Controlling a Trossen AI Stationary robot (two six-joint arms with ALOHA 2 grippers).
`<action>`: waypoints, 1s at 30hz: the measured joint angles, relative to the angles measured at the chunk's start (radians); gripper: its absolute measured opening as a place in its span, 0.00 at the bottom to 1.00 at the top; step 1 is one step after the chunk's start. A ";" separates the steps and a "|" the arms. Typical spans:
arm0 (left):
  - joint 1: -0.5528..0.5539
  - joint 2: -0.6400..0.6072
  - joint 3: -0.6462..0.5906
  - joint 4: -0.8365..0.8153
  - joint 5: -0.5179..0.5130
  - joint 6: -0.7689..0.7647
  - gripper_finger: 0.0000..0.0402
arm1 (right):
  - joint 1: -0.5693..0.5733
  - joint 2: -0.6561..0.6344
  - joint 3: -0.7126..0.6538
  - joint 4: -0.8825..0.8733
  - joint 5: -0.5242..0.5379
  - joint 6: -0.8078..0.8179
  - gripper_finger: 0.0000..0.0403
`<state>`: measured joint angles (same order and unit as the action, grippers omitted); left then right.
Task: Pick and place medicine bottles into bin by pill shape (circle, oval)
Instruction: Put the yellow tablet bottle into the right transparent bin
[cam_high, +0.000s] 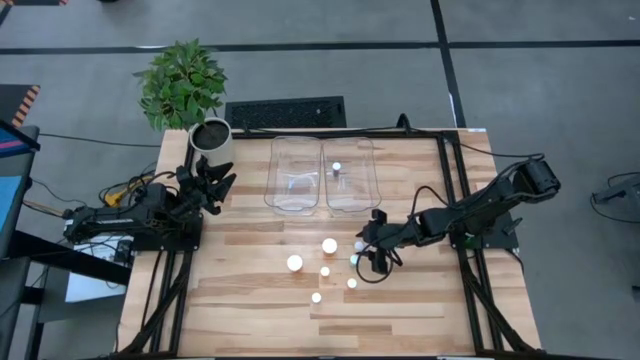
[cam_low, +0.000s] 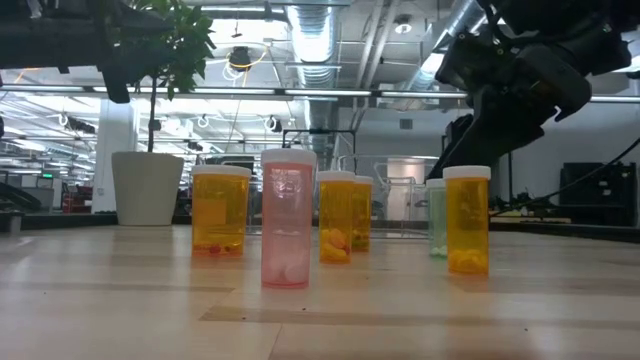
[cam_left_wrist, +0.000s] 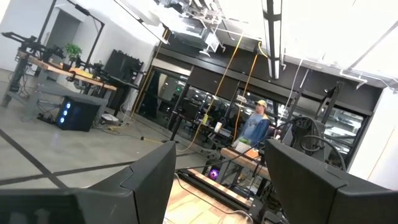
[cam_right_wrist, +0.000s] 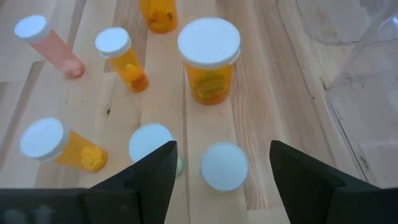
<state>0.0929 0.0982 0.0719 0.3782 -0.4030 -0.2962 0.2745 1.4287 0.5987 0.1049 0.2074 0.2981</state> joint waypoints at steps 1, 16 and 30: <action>0.000 0.000 0.000 0.000 0.000 0.000 0.60 | 0.000 0.000 0.000 0.005 0.000 0.000 0.66; 0.000 0.000 0.000 0.001 0.000 -0.003 0.60 | -0.001 0.086 0.010 0.055 -0.023 -0.007 0.66; 0.000 0.000 0.000 0.000 0.000 -0.005 0.60 | -0.015 0.081 0.008 0.030 -0.017 -0.012 0.51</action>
<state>0.0929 0.0982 0.0715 0.3786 -0.4034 -0.3012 0.2592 1.5101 0.6064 0.1349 0.1902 0.2859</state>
